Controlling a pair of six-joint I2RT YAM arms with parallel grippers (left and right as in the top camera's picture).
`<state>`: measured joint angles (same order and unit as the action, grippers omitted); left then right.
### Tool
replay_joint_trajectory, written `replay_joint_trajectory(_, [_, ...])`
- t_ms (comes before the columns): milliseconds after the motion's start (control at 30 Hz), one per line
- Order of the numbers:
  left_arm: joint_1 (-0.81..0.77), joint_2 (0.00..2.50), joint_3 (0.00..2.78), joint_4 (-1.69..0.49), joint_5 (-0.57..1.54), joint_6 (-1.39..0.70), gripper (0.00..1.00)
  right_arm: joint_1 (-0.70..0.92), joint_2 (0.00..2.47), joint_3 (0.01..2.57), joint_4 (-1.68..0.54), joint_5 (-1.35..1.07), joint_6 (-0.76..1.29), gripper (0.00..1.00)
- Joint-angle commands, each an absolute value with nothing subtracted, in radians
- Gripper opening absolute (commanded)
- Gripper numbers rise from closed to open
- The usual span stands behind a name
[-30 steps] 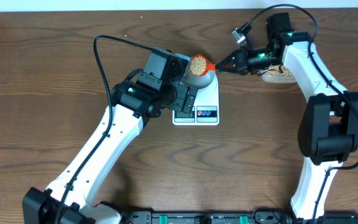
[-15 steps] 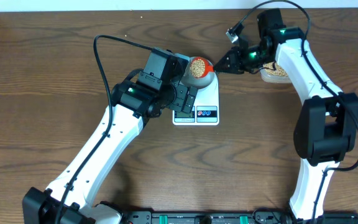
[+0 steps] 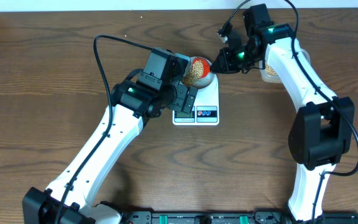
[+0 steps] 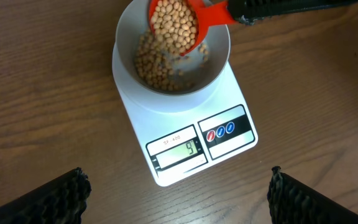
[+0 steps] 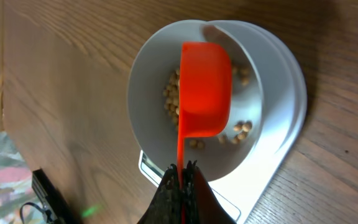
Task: Scoop item into bowl and weigh 50g on scale
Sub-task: 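Tilt red scoop with right gripper to pour beans into bowl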
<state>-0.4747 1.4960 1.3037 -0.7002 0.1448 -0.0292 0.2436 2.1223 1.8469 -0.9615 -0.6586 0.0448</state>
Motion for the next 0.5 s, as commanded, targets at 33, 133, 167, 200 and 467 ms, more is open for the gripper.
replay_joint_trajectory(33, [-0.472,1.483,1.304,-0.703,0.146,-0.031,0.94,0.243,2.083,1.873,-0.960,-0.649,0.039,0.01])
replay_joint_trajectory(133, [-0.472,1.483,1.304,-0.703,0.146,-0.031,0.94,0.243,2.082,1.877,-0.958,-0.648,0.029,0.01])
replay_joint_trajectory(167, [-0.472,1.483,1.304,-0.703,0.146,-0.031,0.94,0.243,2.081,1.880,-0.960,-0.646,0.028,0.01])
replay_joint_trajectory(200, [-0.472,1.483,1.304,-0.703,0.146,-0.031,0.94,0.243,2.081,1.885,-0.962,-0.641,0.028,0.01])
replay_joint_trajectory(467, [-0.472,1.483,1.304,-0.703,0.146,-0.031,0.94,0.244,2.081,1.922,-0.985,-0.634,-0.002,0.01])
